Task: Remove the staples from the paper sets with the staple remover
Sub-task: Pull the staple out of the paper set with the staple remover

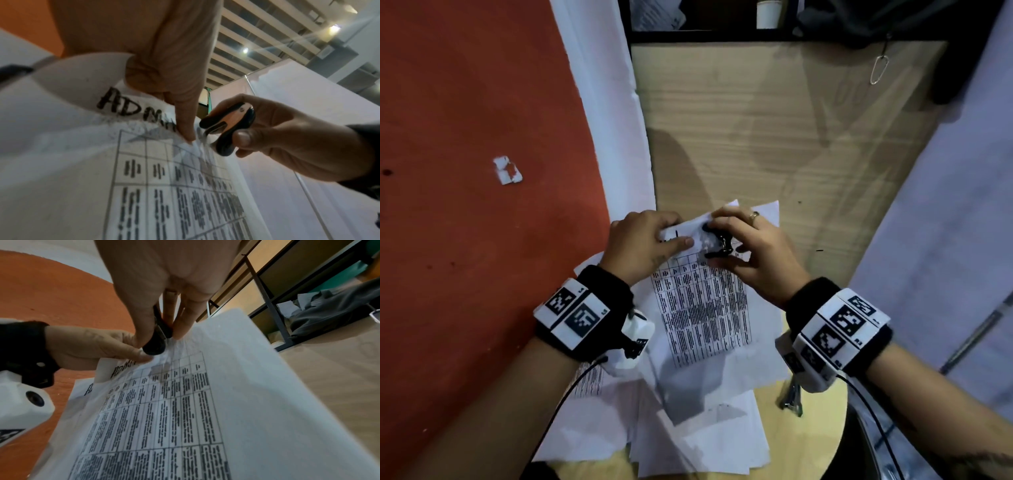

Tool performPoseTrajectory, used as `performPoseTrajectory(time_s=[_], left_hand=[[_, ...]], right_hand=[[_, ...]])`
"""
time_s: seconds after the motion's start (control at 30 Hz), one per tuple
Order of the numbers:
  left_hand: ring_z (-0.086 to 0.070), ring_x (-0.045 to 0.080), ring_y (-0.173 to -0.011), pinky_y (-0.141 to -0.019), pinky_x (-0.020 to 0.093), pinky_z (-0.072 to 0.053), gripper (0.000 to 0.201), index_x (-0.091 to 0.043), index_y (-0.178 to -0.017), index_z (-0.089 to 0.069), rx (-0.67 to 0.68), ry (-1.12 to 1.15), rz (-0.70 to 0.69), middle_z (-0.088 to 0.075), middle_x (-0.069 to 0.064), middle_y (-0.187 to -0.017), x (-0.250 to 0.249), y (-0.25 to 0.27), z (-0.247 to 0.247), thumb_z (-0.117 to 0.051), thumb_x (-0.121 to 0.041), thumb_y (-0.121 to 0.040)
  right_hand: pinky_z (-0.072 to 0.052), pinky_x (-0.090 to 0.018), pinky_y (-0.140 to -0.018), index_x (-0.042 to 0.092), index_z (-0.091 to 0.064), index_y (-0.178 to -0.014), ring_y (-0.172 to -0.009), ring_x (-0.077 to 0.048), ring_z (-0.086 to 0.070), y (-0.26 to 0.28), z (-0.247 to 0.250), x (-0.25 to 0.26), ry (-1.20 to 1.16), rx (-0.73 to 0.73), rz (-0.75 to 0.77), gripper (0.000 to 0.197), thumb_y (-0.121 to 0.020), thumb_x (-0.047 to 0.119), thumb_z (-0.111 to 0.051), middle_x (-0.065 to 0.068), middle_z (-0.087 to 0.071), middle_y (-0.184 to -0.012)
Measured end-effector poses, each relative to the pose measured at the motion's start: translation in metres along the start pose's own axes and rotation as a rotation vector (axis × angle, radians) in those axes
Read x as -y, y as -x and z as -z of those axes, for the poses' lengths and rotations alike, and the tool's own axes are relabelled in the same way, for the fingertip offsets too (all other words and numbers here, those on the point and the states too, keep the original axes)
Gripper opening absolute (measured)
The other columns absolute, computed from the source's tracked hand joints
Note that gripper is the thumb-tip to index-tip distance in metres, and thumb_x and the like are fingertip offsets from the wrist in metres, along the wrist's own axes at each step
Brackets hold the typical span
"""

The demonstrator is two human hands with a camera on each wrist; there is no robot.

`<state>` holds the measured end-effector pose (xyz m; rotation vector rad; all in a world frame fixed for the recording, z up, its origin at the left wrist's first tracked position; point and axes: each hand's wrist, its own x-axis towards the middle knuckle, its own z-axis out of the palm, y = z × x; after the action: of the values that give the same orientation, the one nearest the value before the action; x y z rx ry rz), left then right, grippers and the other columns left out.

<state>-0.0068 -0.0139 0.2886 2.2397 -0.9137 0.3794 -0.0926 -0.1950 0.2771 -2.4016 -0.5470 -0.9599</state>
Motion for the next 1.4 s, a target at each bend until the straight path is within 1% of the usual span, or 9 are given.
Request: performPoseTrajectory(time_s=[0.1, 0.23, 0.33, 0.43, 0.57, 0.73, 0.93, 1.17, 1.4], left_hand=[[-0.048, 0.021, -0.059, -0.063, 0.043, -0.046, 0.034, -0.028, -0.073, -0.060, 0.018, 0.114, -0.023, -0.047, -0.004, -0.055, 0.002, -0.002, 0.005, -0.056, -0.062, -0.068], [-0.048, 0.021, -0.058, -0.061, 0.044, -0.045, 0.045, -0.022, -0.075, -0.063, 0.049, 0.108, -0.039, -0.056, 0.015, -0.062, -0.005, -0.003, 0.016, -0.051, -0.065, -0.066], [-0.040, 0.013, -0.049, -0.053, 0.033, -0.032, 0.059, -0.012, -0.071, -0.064, 0.066, 0.119, -0.026, -0.045, 0.002, -0.051, -0.012, -0.003, 0.020, -0.051, -0.069, -0.061], [-0.033, 0.004, -0.044, -0.052, 0.027, -0.024, 0.057, -0.012, -0.070, -0.065, 0.070, 0.181, -0.018, -0.039, -0.006, -0.050, -0.013, -0.003, 0.021, -0.056, -0.067, -0.060], [-0.038, 0.001, -0.048, -0.055, 0.027, -0.029, 0.039, -0.017, -0.070, -0.068, 0.104, 0.269, 0.008, -0.046, -0.008, -0.050, -0.015, -0.001, 0.021, -0.068, -0.056, -0.062], [-0.049, 0.008, -0.058, -0.061, 0.027, -0.036, 0.052, -0.009, -0.075, -0.070, 0.120, 0.344, 0.018, -0.058, 0.000, -0.059, -0.015, 0.000, 0.020, -0.065, -0.058, -0.058], [-0.054, 0.013, -0.064, -0.063, 0.032, -0.041, 0.044, -0.019, -0.081, -0.072, 0.166, 0.418, 0.031, -0.067, 0.022, -0.074, -0.018, -0.001, 0.020, -0.068, -0.056, -0.058], [-0.060, 0.020, -0.076, -0.076, 0.048, -0.050, 0.050, -0.011, -0.087, -0.073, 0.237, 0.418, 0.047, -0.070, 0.023, -0.087, -0.022, 0.002, 0.024, -0.069, -0.054, -0.061], [-0.058, 0.017, -0.077, -0.074, 0.035, -0.044, 0.039, -0.007, -0.089, -0.073, 0.216, 0.434, 0.057, -0.068, 0.026, -0.091, -0.024, 0.003, 0.027, -0.075, -0.040, -0.069]], right_hand=[[-0.057, -0.039, -0.073, 0.003, -0.063, -0.112, -0.096, -0.025, -0.062, -0.005, 0.001, 0.006, -0.021, -0.030, 0.050, 0.043, -0.075, 0.022, -0.071, -0.009, -0.064, -0.113], [-0.043, -0.006, -0.077, 0.005, -0.063, -0.114, -0.102, -0.012, -0.058, -0.011, 0.005, 0.011, -0.079, 0.010, 0.076, 0.042, -0.076, 0.019, -0.071, -0.005, -0.063, -0.116], [-0.037, 0.003, -0.076, 0.004, -0.063, -0.113, -0.105, -0.008, -0.055, -0.014, 0.008, 0.013, -0.103, 0.040, 0.112, 0.040, -0.076, 0.014, -0.071, -0.006, -0.063, -0.117], [-0.035, 0.005, -0.076, 0.002, -0.065, -0.110, -0.104, -0.009, -0.055, -0.015, 0.008, 0.015, -0.080, 0.030, 0.152, 0.037, -0.075, 0.012, -0.072, -0.008, -0.065, -0.113], [-0.038, 0.002, -0.077, 0.001, -0.067, -0.105, -0.098, -0.011, -0.058, -0.016, 0.008, 0.016, -0.036, 0.000, 0.178, 0.034, -0.074, 0.014, -0.072, -0.009, -0.067, -0.109], [-0.048, -0.016, -0.074, 0.001, -0.068, -0.103, -0.095, -0.019, -0.064, -0.015, 0.007, 0.015, 0.028, -0.029, 0.236, 0.032, -0.073, 0.013, -0.071, -0.010, -0.069, -0.106], [-0.049, -0.019, -0.070, 0.001, -0.068, -0.099, -0.086, -0.018, -0.064, -0.015, 0.009, 0.017, 0.034, -0.054, 0.238, 0.029, -0.074, 0.015, -0.070, -0.008, -0.070, -0.102], [-0.045, -0.017, -0.073, -0.001, -0.068, -0.096, -0.085, -0.014, -0.057, -0.014, 0.007, 0.018, 0.021, -0.053, 0.226, 0.029, -0.073, 0.016, -0.071, -0.010, -0.070, -0.097], [-0.053, -0.028, -0.060, 0.000, -0.068, -0.094, -0.080, -0.022, -0.062, -0.019, 0.009, 0.020, 0.060, -0.061, 0.259, 0.027, -0.072, 0.017, -0.071, -0.008, -0.069, -0.093]])
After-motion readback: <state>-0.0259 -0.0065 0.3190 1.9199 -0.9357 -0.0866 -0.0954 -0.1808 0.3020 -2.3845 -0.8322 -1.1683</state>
